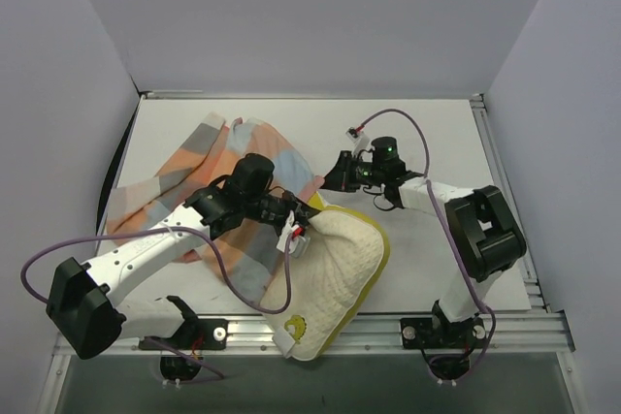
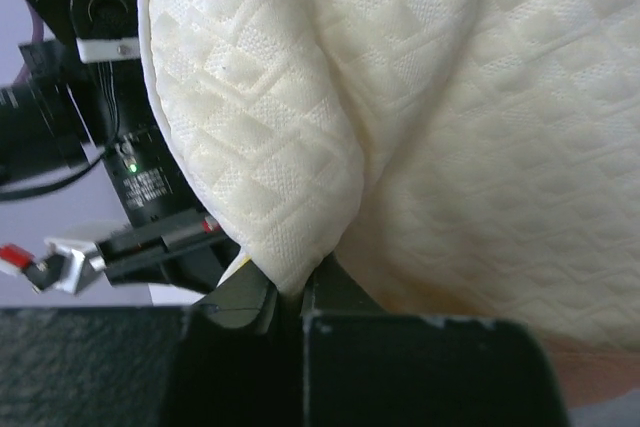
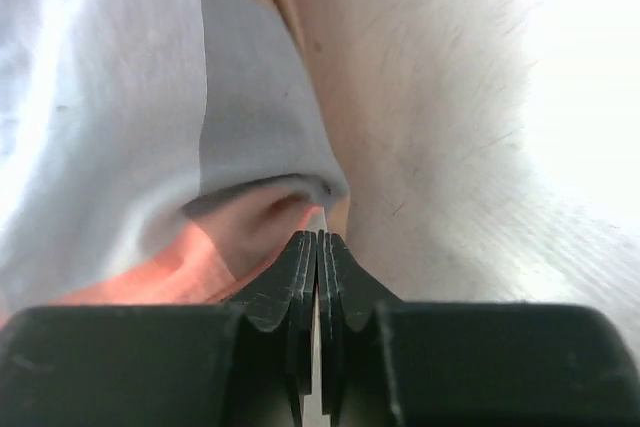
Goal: Put the pillow into the pillowcase
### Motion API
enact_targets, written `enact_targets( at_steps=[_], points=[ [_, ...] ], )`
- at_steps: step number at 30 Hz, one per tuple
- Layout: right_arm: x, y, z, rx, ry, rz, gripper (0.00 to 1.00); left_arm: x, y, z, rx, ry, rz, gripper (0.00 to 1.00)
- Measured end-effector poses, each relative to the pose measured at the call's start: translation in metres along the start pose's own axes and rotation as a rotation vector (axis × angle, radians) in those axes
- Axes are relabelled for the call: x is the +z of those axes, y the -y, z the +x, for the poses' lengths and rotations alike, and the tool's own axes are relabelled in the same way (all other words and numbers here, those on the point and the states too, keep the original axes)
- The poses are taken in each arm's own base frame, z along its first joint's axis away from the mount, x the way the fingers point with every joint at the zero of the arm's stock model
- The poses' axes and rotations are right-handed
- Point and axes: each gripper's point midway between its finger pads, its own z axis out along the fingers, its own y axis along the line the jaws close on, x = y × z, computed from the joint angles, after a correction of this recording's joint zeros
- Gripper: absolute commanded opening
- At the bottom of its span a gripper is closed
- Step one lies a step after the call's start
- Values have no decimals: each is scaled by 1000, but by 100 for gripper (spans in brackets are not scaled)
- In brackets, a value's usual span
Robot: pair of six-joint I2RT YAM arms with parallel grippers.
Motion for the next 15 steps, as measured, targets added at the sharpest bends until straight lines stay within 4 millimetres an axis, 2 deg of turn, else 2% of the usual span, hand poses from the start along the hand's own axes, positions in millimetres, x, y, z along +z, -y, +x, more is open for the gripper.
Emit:
enact_targets(
  at_steps=[2,4,9,10,13,15],
  points=[
    [-11,5,-12,31,47,-8,0,-2,-1,5,-24,-20,-9,0],
    [-29,6,-16,57,73,-21,0,-6,-4,15,-38,-47,-23,0],
    [-79,-2,-27,88,133,-88,0,-29,-13,54,-71,-147,-82,0],
    [-84,-4,-27,83,133,-97,15,-32,-13,61,-71,-163,-89,0],
    [-81,-11,-11,49,65,-111,81,-35,-11,69,-72,-180,-95,0],
    [-70,-18,2,4,28,-134,95,-32,-10,65,-68,-170,-87,0]
  ],
)
